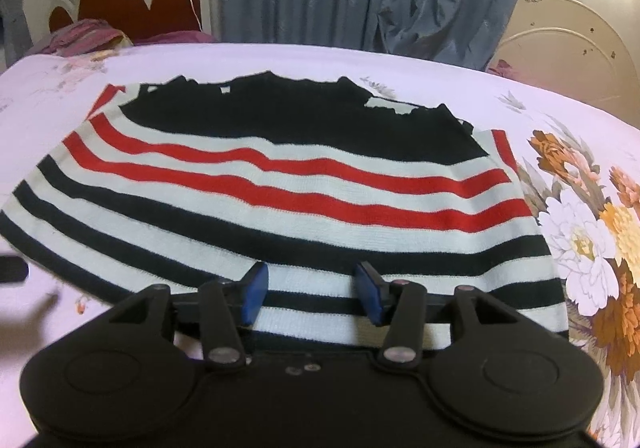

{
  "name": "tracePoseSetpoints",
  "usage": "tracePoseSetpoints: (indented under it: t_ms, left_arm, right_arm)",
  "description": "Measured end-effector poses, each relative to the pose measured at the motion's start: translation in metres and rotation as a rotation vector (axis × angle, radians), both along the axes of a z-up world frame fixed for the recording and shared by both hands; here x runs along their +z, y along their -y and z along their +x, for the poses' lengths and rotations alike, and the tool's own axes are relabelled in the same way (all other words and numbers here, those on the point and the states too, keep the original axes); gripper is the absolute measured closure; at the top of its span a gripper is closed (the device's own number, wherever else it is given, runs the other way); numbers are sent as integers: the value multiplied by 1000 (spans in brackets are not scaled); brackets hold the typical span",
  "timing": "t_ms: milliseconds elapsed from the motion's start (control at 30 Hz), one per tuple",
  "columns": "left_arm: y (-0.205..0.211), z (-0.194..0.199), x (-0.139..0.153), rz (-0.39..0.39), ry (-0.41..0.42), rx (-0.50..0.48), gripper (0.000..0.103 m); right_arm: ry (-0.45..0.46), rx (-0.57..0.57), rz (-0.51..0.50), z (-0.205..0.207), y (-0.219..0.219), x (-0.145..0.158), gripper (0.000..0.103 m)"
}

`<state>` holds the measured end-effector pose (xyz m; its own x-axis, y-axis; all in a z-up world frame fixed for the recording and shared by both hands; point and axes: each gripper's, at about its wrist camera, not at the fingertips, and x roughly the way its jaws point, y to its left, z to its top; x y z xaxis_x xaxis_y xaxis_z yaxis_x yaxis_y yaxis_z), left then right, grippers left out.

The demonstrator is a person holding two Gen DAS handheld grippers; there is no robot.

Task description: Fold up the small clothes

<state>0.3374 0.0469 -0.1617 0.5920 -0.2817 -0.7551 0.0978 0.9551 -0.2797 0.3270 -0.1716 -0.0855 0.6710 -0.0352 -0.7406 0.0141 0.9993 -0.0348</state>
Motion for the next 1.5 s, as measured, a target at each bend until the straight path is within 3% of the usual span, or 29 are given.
tracePoseSetpoints:
  t_ms: [200,633,700,767,867,1033,1200,1300,1500]
  left_arm:
    - [-7,2,-20,-186,-34,113,11]
    - [-6,51,-45,-472,91,295,13]
    - [-3,55,-48,-480,110,317,28]
    - [-5,59,-55,-503,99,351,63]
    - [-8,62,-63,-534,88,386,72]
    - [-1,64,-60,-531,103,383,87]
    - [5,62,-39,-470,176,343,88]
    - [19,63,-18,-411,238,278,88]
    - [77,73,36,-260,394,51,88]
  right_arm:
    - [38,36,32,-5,6,12,55]
    - [84,38,61,31,11,13,53]
    - [84,42,52,40,10,10,53]
    - [78,48,44,46,7,5,53]
    - [49,56,17,50,2,-10,52]
    - [57,62,22,48,4,-12,51]
    - [60,69,46,47,8,-10,51]
    - [64,75,54,46,10,-7,51]
    - [100,31,89,37,35,5,51]
